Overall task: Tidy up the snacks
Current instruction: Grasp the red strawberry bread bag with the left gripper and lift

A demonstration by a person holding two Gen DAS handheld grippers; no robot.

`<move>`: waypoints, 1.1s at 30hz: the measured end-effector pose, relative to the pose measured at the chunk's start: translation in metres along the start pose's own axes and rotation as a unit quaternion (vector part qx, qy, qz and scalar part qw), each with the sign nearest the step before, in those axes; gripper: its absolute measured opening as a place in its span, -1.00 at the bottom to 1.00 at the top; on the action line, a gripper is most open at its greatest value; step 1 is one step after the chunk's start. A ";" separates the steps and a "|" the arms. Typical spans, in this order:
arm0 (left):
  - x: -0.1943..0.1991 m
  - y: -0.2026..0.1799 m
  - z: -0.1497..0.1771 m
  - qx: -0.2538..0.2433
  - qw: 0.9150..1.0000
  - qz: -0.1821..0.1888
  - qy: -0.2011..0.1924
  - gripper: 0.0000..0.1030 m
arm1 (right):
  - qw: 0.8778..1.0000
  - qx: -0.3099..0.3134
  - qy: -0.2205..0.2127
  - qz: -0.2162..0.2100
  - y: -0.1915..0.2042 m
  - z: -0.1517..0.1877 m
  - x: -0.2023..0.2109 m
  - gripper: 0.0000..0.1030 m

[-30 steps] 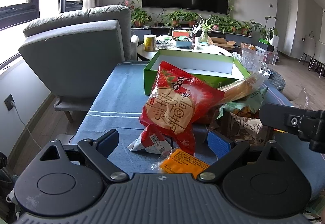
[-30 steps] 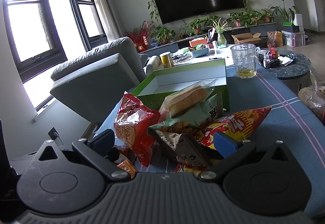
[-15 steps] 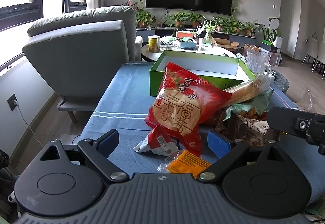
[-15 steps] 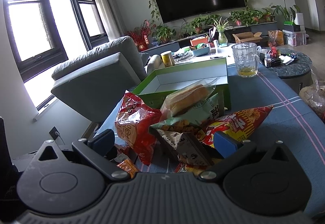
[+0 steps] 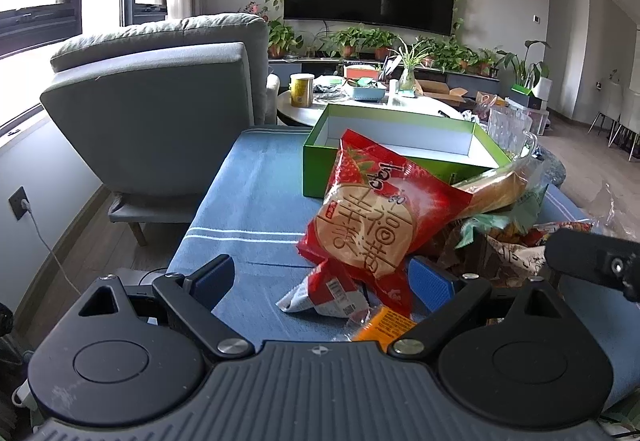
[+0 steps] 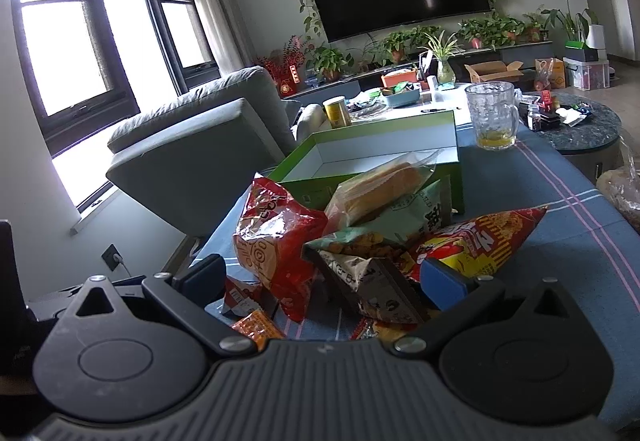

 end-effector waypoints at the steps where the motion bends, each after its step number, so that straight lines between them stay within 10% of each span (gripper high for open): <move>1: -0.001 0.002 -0.001 0.001 1.000 0.004 -0.001 0.82 | 1.000 0.005 -0.001 -0.003 0.002 0.000 0.000 0.99; 13: -0.036 0.031 -0.007 0.013 0.999 0.033 0.013 0.71 | 0.988 -0.030 0.091 -0.117 0.023 0.009 -0.036 0.98; 33: -0.106 0.032 -0.035 0.019 0.981 0.195 0.004 0.33 | 0.989 -0.070 0.129 -0.002 0.015 0.014 -0.109 0.98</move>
Point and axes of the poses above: each gripper's, at about its wrist camera, not at the fingertips, and x roughly against the way its jaws point, y to its left, z to its underside, the point moved 8 cm from there along -x, roughly the way its jaws point, and after that the axes turned 10 degrees about -x, right-handed, at the moved point
